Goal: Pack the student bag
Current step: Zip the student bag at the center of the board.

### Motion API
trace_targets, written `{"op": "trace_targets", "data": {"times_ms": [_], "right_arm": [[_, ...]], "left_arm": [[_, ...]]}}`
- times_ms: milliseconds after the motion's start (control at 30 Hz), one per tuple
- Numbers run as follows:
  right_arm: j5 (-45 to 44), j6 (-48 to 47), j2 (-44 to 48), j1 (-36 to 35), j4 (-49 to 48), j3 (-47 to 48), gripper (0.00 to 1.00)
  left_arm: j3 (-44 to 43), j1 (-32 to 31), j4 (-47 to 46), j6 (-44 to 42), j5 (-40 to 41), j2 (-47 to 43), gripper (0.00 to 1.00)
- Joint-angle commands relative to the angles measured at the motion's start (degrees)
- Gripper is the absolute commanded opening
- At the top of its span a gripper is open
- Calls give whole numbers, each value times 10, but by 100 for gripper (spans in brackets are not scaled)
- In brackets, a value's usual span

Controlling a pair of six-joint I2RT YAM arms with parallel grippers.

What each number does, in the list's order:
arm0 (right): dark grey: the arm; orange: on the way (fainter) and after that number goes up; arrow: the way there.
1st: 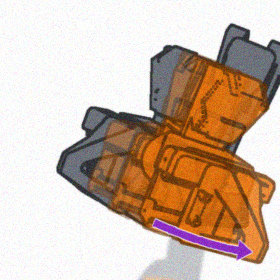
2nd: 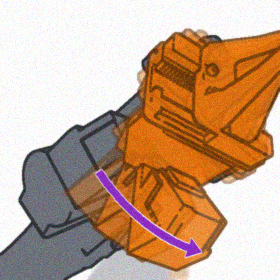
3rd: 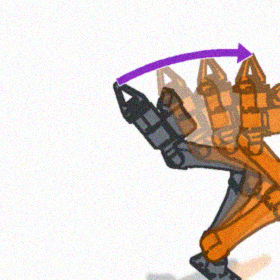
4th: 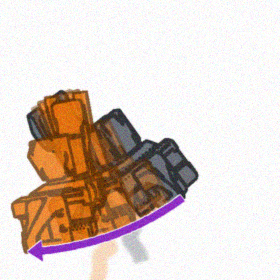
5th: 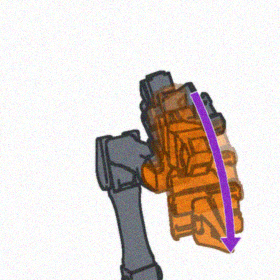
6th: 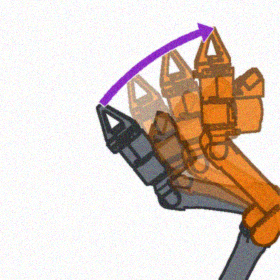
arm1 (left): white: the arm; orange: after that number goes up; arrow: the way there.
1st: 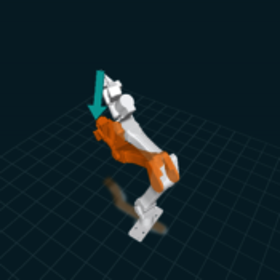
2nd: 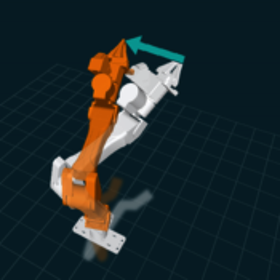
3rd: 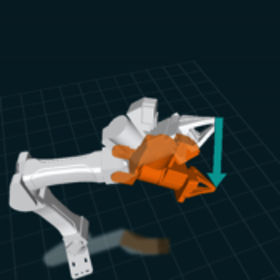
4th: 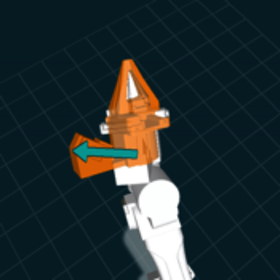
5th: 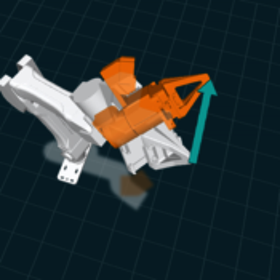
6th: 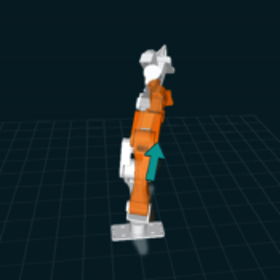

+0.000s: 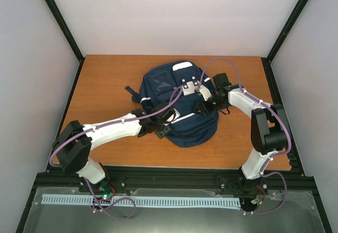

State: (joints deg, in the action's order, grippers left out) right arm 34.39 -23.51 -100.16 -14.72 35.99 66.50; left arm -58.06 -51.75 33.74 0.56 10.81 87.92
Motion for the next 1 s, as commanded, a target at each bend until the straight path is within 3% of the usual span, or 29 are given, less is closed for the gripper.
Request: {"op": "trace_targets", "data": {"times_ms": [0, 400, 700, 800, 967], "right_arm": [[-12, 2, -15, 5, 31, -3, 48], [-8, 1, -18, 5, 33, -3, 48], [-6, 0, -15, 5, 35, -3, 47], [-4, 2, -11, 5, 35, -3, 47], [23, 2, 3, 4, 38, -4, 47]], "left_arm": [[-31, 12, -23, -36, 15, 20, 38], [-40, 13, -31, -45, 21, 81, 37], [-30, 13, -3, -24, 1, 65, 2], [-25, 13, 22, -10, -6, 42, 1], [-31, 12, 71, 14, -95, 36, 1]]}}
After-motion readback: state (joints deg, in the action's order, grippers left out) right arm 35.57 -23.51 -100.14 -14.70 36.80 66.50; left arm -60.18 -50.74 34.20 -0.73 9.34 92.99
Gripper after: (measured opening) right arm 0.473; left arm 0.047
